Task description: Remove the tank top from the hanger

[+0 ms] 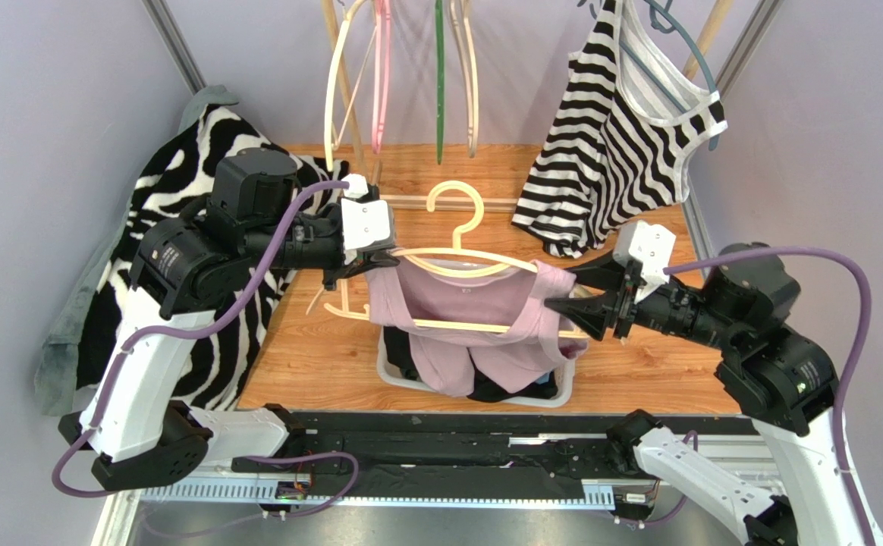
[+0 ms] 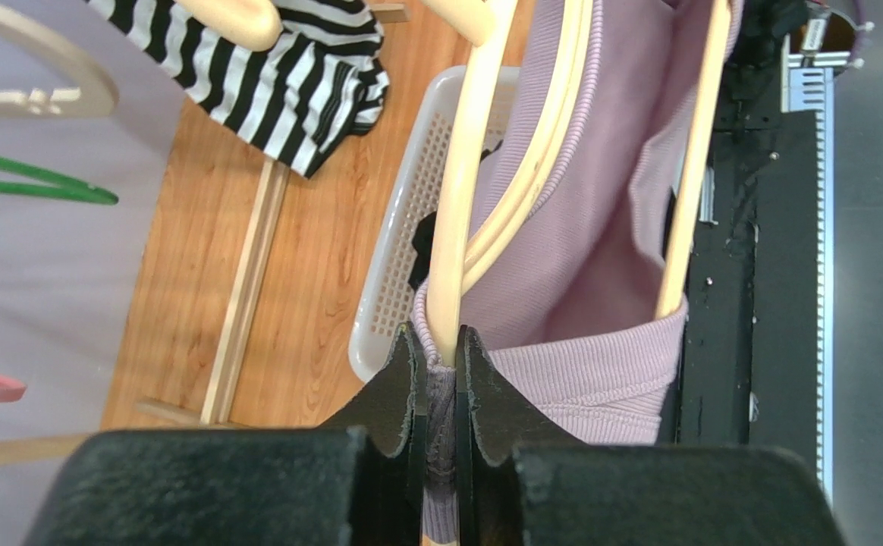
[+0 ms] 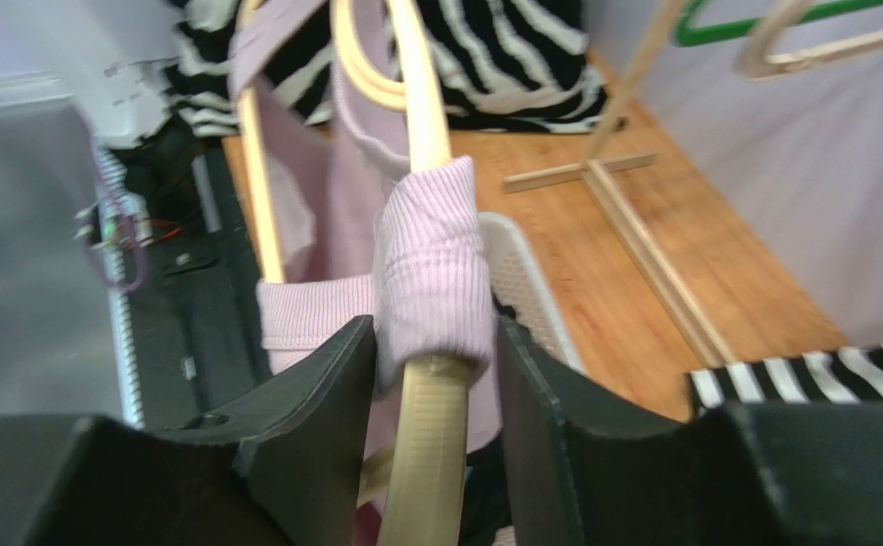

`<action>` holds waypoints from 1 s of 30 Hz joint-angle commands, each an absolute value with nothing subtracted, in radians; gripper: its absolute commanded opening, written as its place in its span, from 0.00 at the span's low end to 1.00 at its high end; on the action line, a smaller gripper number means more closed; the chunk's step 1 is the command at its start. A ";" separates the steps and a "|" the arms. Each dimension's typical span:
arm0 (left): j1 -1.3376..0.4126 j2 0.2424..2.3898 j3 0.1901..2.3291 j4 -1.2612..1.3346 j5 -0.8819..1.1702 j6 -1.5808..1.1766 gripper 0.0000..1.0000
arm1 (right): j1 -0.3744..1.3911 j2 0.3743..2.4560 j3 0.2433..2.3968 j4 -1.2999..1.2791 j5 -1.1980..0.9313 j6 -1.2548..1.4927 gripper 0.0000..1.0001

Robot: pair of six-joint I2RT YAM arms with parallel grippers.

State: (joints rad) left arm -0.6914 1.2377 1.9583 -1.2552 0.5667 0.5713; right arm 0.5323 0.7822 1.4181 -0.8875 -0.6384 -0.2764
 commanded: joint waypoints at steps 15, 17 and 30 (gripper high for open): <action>-0.696 1.164 1.905 -1.075 0.359 0.474 0.00 | 0.532 0.586 1.391 -0.851 -0.339 0.090 0.77; -0.698 1.170 1.919 -1.040 0.282 0.477 0.00 | 0.534 0.603 1.388 -0.832 -0.423 0.196 0.71; -0.778 1.193 1.950 -0.936 0.003 0.580 0.00 | 0.534 0.661 1.345 -0.598 -0.450 0.331 0.70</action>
State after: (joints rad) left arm -0.7559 1.2003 1.9049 -1.0309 0.0780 0.5491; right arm 0.5354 0.6010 1.3529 -0.7177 -0.4660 0.2695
